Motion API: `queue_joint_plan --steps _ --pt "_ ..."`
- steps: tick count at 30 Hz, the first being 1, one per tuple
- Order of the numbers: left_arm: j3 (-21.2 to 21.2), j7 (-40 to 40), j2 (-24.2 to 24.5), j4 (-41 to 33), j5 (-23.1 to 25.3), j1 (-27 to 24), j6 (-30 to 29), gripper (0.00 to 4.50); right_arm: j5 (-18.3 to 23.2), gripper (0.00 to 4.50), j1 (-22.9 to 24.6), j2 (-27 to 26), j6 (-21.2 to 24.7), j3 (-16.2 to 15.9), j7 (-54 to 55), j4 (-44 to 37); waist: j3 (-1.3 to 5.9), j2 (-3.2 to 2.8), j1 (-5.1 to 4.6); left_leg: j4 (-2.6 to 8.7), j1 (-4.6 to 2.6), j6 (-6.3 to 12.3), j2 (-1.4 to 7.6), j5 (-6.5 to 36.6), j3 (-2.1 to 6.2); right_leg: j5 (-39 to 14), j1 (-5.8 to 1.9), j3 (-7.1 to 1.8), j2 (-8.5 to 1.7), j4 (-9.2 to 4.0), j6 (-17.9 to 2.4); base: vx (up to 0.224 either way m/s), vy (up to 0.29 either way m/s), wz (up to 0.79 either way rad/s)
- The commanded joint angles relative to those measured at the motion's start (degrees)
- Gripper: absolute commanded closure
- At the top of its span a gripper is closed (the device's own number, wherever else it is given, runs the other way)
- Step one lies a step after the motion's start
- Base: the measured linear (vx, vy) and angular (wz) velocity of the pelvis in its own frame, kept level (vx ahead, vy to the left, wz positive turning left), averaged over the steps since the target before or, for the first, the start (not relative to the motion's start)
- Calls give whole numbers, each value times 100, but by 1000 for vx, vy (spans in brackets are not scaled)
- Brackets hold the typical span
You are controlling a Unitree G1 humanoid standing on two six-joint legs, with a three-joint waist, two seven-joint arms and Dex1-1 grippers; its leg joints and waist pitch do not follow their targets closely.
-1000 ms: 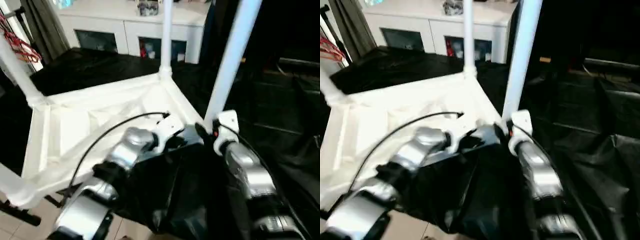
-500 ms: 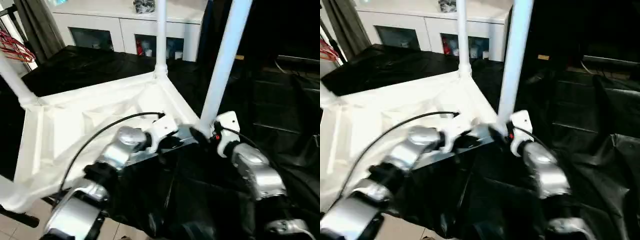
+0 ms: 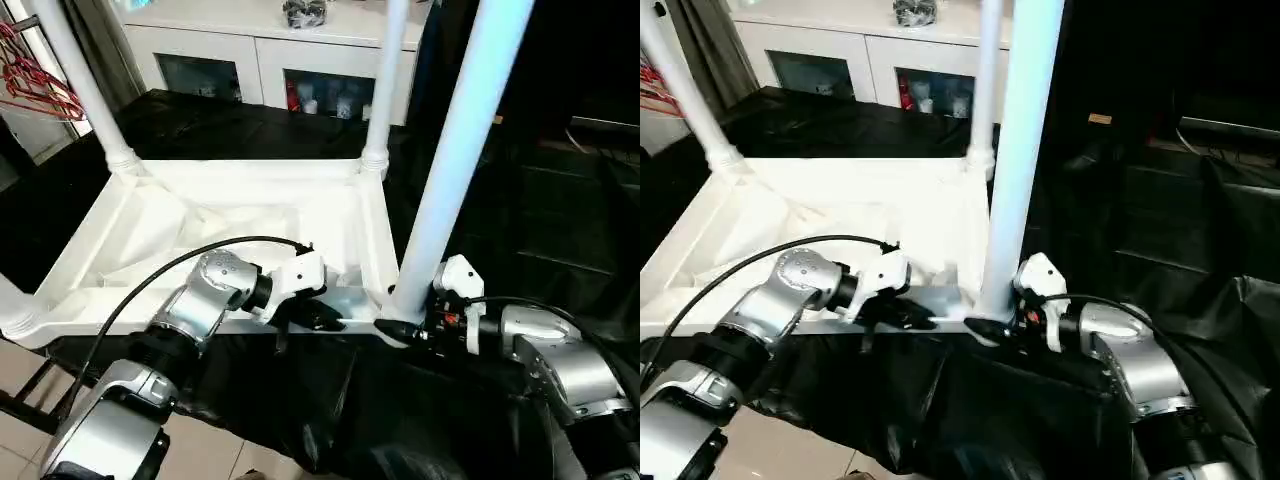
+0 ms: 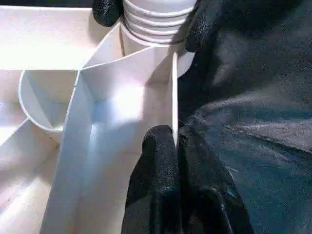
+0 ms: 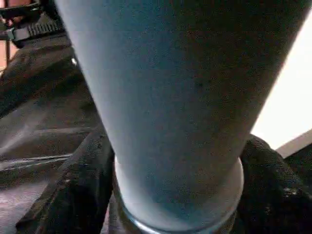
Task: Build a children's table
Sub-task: Rotate leg to tighten
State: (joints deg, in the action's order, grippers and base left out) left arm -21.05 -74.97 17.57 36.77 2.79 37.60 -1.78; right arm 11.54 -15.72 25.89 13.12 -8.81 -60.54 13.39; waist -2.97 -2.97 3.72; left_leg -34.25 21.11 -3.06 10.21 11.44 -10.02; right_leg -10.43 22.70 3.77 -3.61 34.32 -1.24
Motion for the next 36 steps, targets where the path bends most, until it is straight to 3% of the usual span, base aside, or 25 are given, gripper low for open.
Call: queue_joint_plan --steps 1,4,7,8,10,12,14,20,21,23,27,31,33,34,36 --pt "-105 -61 -29 -158 -32 -32 1 450 44 152 108 -41 114 -309 -238 -129 368 77 15 390 -30 517 320 819 97 -1157 -303 -279 -499 -419 -1327 0 0 0" --pt "-71 0 -56 -180 -21 -58 -22 450 24 175 125 -101 111 -328 -177 -144 368 88 17 387 -23 533 318 783 94 -1132 -308 -278 -502 -413 -1333 0 0 0" --pt "94 603 -301 -25 9 2 -115 450 -146 176 28 -492 -6 -131 612 194 354 90 1 394 -30 494 313 844 94 -1316 -288 -274 -504 -435 -1304 0 0 0" --pt "169 920 -425 67 37 49 -144 450 -327 177 -58 -672 -138 -45 1120 431 347 85 -12 396 -38 449 309 897 89 -1429 -266 -278 -508 -454 -1287 0 0 0" --pt "224 1209 -541 163 76 104 -187 450 -411 178 -131 -830 -244 46 1487 626 317 111 -67 419 -58 251 272 1186 105 -2147 -265 -257 -515 -533 -1099 0 0 0" --pt "254 1384 -611 222 100 138 -214 450 -451 178 -174 -926 -309 103 1700 741 316 119 -69 421 -62 233 268 1225 113 -2353 -265 -260 -511 -553 -991 0 0 0" --pt "299 1828 -794 359 177 226 -297 450 -507 179 -323 -1235 -252 285 2417 1028 322 121 -91 434 -64 231 278 1228 116 -2346 -239 -272 -506 -559 -930 0 0 0" --pt "496 3098 -1433 734 291 513 -681 450 -685 179 -814 -2044 -206 690 4268 1844 342 126 -137 419 -55 218 247 1072 108 -1959 -255 -270 -500 -535 -1042 0 0 0" --pt "496 3098 -1433 734 291 513 -681 450 -685 179 -814 -2044 -206 690 4268 1844 346 123 -143 417 -45 249 249 1028 106 -1844 -257 -273 -503 -524 -1074 0 0 0" --pt "488 3124 -1527 741 310 508 -621 450 -675 124 -931 -2199 -360 717 4300 1971 377 134 -132 396 -26 371 255 838 99 -1426 -283 -280 -507 -481 -1132 0 0 0" --pt "403 2787 -1437 553 256 375 -460 450 -496 104 -905 -2250 -427 738 3970 1797 393 118 -124 385 -6 549 270 591 103 -844 -308 -274 -504 -410 -1287 0 0 0" --pt "307 2251 -1199 270 170 178 -293 450 -673 70 -788 -2007 -513 476 3578 1583 384 128 -136 388 2 589 272 677 101 -881 -324 -273 -517 -412 -1327 0 0 0" --pt "271 1914 -1046 114 100 74 -238 450 -673 70 -697 -1805 -566 317 3164 1410 375 110 -148 386 4 612 280 742 91 -933 -325 -284 -508 -423 -1315 0 0 0" --pt "251 1777 -974 56 76 39 -208 450 -667 70 -644 -1681 -610 222 2933 1315 375 64 -144 387 -12 600 281 766 94 -948 -313 -284 -505 -424 -1330 0 0 0" --pt "236 1641 -914 7 52 9 -180 450 -661 70 -593 -1574 -658 147 2692 1231 370 67 -141 395 -21 548 285 842 94 -1005 -313 -282 -499 -429 -1352 0 0 0"
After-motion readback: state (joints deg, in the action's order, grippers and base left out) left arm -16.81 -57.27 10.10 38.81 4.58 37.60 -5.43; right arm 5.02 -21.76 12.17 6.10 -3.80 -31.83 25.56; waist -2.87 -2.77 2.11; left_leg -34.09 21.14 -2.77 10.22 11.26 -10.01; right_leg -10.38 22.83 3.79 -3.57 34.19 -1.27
